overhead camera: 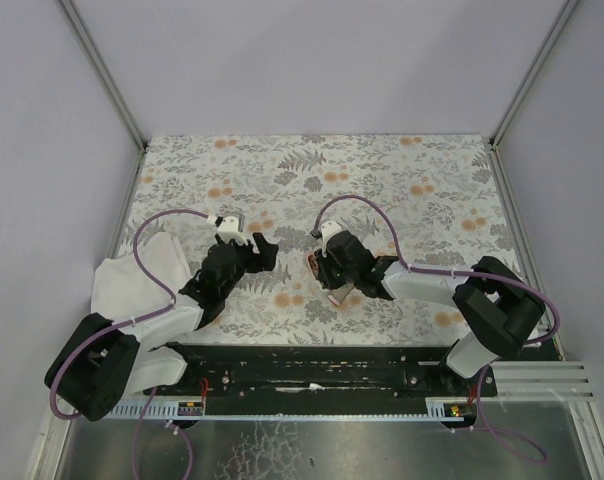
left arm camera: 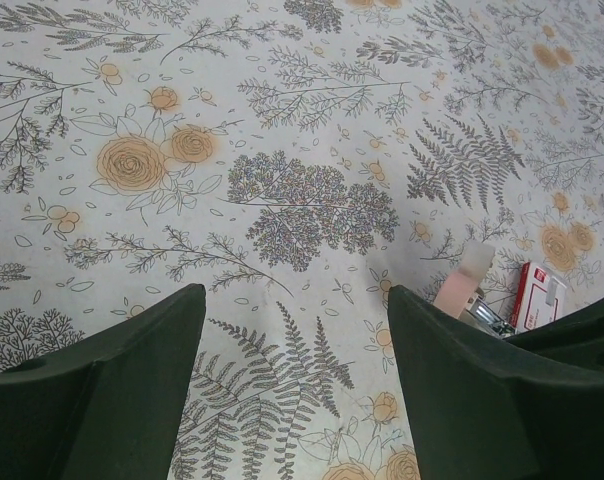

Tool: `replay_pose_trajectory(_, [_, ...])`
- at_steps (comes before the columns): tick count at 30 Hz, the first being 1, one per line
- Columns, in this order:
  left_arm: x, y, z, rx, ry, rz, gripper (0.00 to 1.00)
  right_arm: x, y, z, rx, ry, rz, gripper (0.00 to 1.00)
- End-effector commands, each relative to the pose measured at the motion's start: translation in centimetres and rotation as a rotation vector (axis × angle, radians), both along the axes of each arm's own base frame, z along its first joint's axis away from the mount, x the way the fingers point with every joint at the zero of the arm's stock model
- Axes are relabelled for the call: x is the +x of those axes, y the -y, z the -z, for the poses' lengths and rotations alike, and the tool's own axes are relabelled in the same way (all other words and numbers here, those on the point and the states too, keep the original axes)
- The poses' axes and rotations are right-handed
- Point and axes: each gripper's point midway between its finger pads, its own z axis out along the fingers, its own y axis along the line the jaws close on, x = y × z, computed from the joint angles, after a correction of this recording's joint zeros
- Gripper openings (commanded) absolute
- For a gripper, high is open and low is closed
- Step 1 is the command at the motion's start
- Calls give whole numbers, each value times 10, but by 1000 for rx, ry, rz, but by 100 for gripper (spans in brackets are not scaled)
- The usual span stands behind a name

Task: Load the staples into the stapler

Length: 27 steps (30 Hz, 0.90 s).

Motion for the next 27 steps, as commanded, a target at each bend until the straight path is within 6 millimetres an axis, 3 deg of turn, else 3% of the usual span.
replay_pose_trajectory(1, [8, 3, -15, -6, 46, -2, 73, 12, -10, -12, 25, 52, 20, 20])
replay_pose_trajectory(16, [8, 3, -13, -5, 39, -3, 73, 9, -6, -2, -39, 56, 7, 21])
replay_pose_trajectory(19, [8, 4, -13, -4, 37, -2, 73, 8, -7, -3, -36, 54, 1, 27])
replay_pose_trajectory(22, [9, 3, -13, -4, 36, -3, 73, 8, -10, -8, -28, 56, 0, 39])
replay_pose_trajectory(27, [8, 2, -14, -5, 40, -7, 73, 9, -13, -31, 1, 79, -7, 53])
